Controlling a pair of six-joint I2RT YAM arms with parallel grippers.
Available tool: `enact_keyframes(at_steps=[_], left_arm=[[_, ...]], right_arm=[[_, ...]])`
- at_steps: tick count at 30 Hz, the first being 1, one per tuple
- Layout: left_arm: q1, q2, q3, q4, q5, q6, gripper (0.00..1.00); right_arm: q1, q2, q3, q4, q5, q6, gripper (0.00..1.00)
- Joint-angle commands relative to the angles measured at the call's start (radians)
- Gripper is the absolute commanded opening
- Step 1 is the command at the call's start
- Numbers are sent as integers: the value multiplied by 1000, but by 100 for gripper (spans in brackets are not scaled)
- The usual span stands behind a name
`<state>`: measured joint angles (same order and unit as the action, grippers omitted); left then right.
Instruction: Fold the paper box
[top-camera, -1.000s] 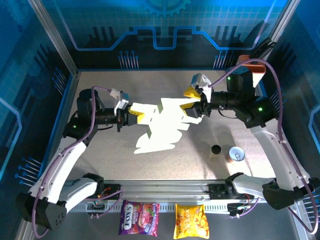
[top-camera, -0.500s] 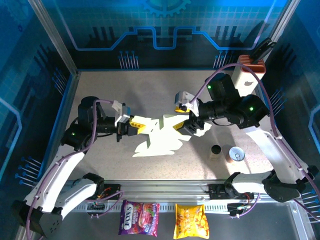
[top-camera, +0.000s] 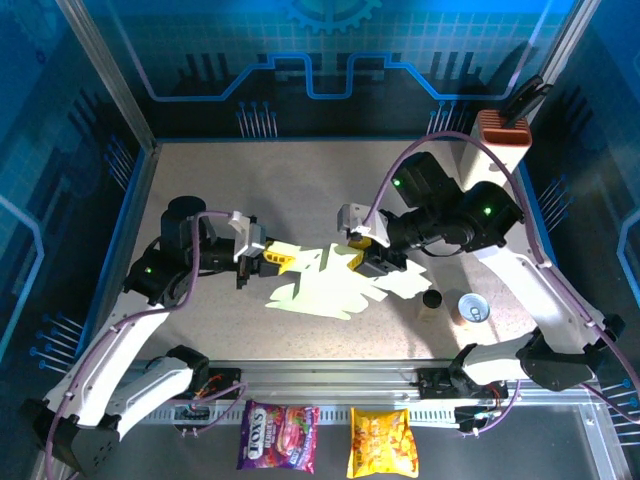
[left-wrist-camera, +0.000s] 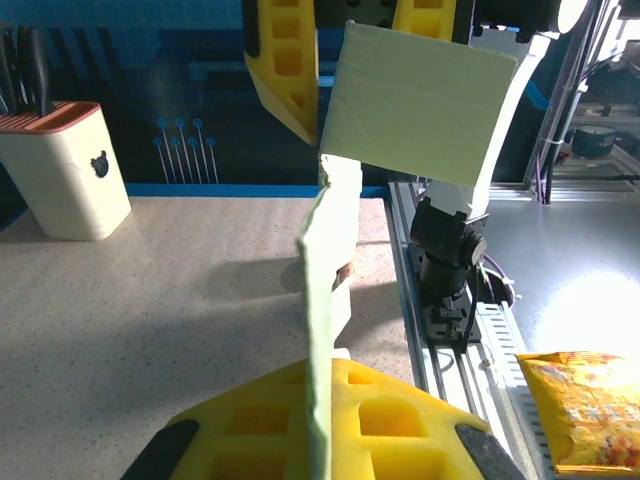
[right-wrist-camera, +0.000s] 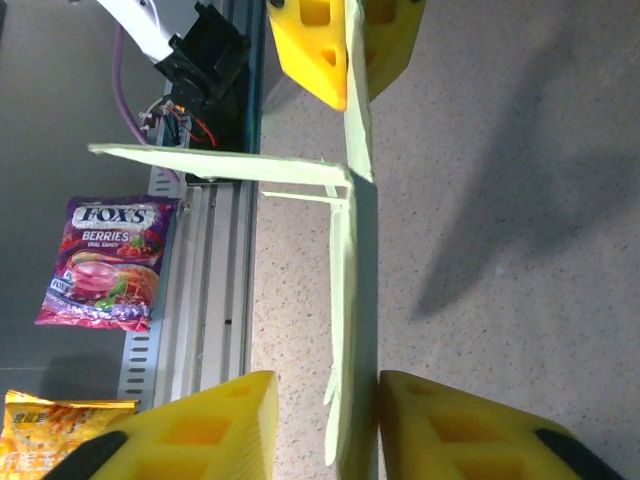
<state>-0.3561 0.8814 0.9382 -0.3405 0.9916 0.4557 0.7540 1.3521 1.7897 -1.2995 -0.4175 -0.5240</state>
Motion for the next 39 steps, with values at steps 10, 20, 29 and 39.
enact_keyframes(at_steps=[10,20,29,39], left_arm=[[-24,-22,-9,-7,-2,46,0],[-26,-36,-23,28,-44,30,4],[-24,-117,-80,203,-247,-121,60],[-18,-79,-18,230,-631,-447,80]], right_arm=[[24,32,26,-93,30,-11,18],[25,19,22,-81,32,-2,0],[-30,-6,-48,39,-29,67,0],[-285,-54,-371,677,-290,637,0]])
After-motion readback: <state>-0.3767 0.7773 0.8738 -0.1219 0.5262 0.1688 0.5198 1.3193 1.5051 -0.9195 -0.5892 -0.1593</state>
